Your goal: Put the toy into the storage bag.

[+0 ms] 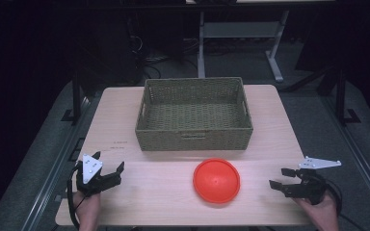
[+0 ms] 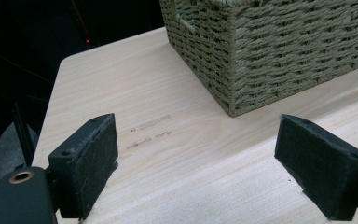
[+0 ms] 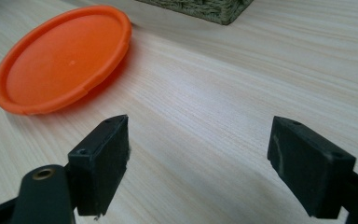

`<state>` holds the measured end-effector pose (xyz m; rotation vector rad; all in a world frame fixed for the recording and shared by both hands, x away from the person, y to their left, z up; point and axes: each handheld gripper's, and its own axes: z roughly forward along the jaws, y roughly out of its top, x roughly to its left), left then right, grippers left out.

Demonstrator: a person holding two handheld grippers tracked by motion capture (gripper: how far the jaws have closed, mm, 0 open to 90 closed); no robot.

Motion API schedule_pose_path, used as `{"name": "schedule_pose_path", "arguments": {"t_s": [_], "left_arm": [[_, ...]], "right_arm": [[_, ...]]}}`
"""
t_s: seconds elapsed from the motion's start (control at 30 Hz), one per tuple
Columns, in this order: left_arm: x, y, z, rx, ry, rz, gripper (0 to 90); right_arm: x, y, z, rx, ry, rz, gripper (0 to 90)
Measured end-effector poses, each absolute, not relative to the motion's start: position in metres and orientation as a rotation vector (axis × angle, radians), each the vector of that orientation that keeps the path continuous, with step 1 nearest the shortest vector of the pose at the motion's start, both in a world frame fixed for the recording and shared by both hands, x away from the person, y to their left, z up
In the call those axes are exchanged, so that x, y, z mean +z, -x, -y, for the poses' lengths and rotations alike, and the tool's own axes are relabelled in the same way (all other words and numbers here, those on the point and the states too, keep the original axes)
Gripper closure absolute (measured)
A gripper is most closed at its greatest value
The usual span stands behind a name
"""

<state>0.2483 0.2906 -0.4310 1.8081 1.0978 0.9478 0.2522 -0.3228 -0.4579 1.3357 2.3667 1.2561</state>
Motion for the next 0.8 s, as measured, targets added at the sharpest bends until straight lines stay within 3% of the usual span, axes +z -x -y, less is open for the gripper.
{"name": "schedule_pose_path", "arguments": {"t_s": [0.8], "left_arm": [[-0.43,-0.246,-0.295,0.968,-1.795,-1.112,12.7]], "right_arm": [[-0.442,-0.253,0.274,1.256,-1.207,-2.462,19.5]]}}
